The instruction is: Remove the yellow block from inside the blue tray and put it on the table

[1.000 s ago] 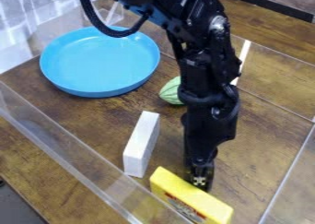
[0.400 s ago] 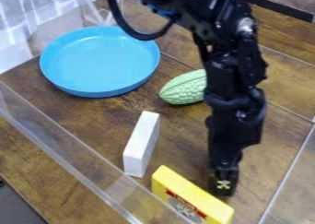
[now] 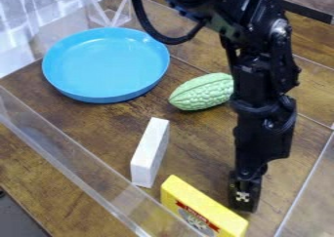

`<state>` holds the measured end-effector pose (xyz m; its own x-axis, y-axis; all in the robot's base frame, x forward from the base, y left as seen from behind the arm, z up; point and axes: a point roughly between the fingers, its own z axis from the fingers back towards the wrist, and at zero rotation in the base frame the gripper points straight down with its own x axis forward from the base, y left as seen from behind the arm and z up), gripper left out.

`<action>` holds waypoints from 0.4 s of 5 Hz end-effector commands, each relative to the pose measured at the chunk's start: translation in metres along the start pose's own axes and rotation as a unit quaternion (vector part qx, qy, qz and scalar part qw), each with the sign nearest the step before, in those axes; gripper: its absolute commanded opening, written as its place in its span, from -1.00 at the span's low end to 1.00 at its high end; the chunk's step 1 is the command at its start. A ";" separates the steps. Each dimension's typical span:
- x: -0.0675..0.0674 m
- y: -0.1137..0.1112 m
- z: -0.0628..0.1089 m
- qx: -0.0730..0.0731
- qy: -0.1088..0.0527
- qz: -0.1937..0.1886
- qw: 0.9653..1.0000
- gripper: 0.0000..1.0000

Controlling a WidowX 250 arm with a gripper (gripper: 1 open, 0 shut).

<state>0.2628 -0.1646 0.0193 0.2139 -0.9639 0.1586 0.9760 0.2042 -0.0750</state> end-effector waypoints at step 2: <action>0.008 -0.008 0.004 -0.007 -0.006 -0.022 1.000 1.00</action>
<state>0.2610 -0.1668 0.0203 0.2068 -0.9643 0.1656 0.9770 0.1943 -0.0883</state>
